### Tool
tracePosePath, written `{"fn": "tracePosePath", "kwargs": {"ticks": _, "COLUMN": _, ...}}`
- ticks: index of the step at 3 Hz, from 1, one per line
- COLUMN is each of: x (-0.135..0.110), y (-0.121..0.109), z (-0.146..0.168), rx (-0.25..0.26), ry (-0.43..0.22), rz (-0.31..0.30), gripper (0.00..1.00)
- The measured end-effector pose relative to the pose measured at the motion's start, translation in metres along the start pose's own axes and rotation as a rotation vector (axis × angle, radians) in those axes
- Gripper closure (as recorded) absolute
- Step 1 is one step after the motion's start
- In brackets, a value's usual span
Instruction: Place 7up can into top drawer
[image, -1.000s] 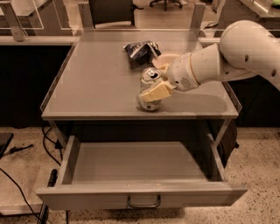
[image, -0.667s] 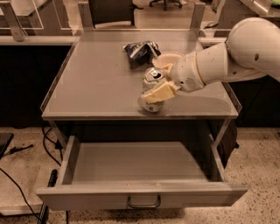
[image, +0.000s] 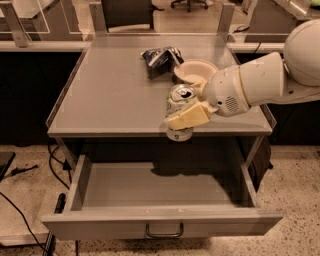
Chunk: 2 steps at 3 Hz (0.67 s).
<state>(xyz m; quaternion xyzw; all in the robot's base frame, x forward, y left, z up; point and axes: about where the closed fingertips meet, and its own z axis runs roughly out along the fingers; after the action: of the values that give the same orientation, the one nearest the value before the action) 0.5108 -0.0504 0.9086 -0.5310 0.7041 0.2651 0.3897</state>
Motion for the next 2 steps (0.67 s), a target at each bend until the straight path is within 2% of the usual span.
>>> {"fn": "tracePosePath", "kwargs": {"ticks": 1, "x": -0.003, "y": 0.003, "z": -0.002, "rx": -0.004, "ry": 0.003, "rz": -0.009, "gripper": 1.00}}
{"fn": "tracePosePath", "kwargs": {"ticks": 2, "x": -0.003, "y": 0.025, "z": -0.012, "rx": -0.021, "ry": 0.009, "rz": -0.009, "gripper": 1.00}}
